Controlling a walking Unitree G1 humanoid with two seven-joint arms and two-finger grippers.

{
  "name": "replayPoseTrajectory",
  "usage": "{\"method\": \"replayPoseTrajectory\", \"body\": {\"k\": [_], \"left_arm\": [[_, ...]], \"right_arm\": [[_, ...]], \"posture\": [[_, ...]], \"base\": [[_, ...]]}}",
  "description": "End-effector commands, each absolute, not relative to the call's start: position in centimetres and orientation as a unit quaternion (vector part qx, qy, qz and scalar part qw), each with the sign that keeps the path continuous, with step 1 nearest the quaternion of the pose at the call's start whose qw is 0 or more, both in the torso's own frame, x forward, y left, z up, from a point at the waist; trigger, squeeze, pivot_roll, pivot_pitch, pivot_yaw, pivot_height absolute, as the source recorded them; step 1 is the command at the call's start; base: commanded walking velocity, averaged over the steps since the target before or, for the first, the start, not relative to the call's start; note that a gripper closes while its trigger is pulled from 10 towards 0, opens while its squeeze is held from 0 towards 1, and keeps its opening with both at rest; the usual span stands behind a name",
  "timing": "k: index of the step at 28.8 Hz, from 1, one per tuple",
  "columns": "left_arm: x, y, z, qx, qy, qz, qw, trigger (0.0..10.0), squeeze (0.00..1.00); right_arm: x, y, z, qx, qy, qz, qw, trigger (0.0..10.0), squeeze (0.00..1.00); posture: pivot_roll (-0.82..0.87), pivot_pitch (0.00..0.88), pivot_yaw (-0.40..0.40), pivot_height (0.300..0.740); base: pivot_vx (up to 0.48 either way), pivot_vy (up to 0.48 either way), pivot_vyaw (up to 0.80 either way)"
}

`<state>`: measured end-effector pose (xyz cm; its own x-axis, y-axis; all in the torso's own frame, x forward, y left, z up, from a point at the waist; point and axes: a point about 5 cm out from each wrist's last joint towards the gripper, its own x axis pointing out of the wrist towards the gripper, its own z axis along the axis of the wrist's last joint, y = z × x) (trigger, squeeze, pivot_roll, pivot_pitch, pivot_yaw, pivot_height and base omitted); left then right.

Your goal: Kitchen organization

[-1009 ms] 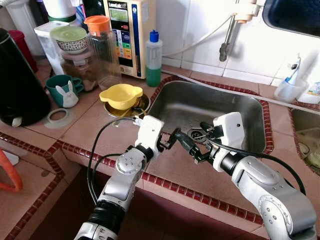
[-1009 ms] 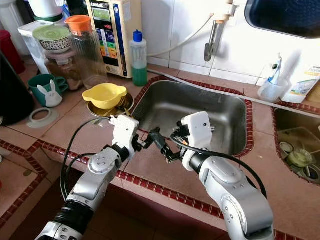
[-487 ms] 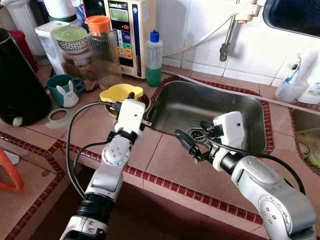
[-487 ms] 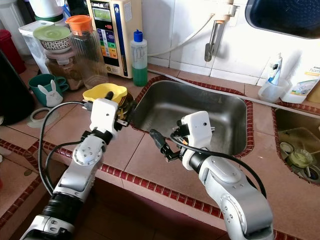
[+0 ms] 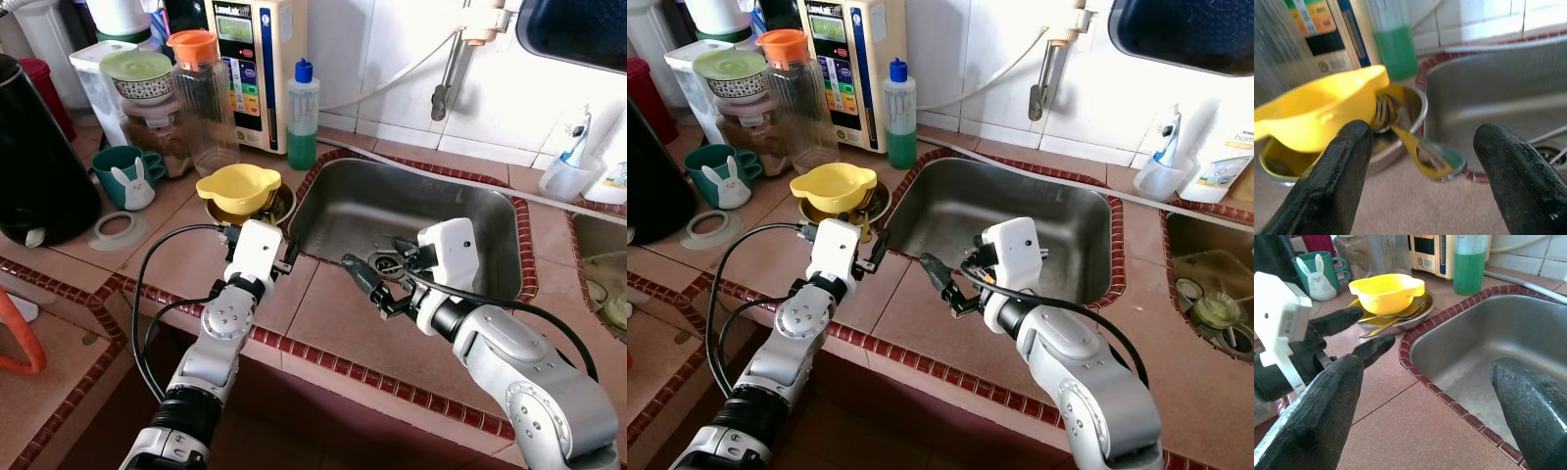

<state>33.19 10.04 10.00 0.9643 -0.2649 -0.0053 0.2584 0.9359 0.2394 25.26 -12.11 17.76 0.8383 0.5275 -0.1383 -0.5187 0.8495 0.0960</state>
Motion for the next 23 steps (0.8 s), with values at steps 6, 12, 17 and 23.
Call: {"method": "replayPoseTrajectory", "body": {"k": [6, 12, 17, 23], "left_arm": [[33.7, 10.4, 9.7, 0.133, -0.008, -0.133, 0.982, 0.0, 0.0], [33.8, 10.5, 9.5, 0.121, -0.002, -0.129, 0.984, 0.0, 0.0], [33.9, 10.4, 9.5, 0.12, -0.008, -0.133, 0.984, 0.0, 0.0], [33.9, 10.2, 9.6, 0.116, -0.012, -0.138, 0.984, 0.0, 0.0]], "right_arm": [[25.1, -11.8, 18.3, 0.02, 0.072, 0.282, 0.956, 10.0, 0.0], [25.0, -11.8, 18.3, 0.028, 0.073, 0.287, 0.955, 10.0, 0.0], [24.2, -11.0, 18.5, 0.041, 0.075, 0.329, 0.94, 10.0, 0.0], [24.0, -10.8, 18.5, 0.042, 0.077, 0.339, 0.937, 10.0, 0.0]], "posture": [[-0.04, 0.0, -0.009, 0.74], [-0.04, 0.0, -0.009, 0.74], [-0.04, 0.0, -0.01, 0.74], [-0.04, 0.0, -0.01, 0.74]], "base": [[0.0, 0.0, 0.0], [0.0, 0.0, 0.0], [0.0, 0.0, 0.0], [0.0, 0.0, 0.0]]}}
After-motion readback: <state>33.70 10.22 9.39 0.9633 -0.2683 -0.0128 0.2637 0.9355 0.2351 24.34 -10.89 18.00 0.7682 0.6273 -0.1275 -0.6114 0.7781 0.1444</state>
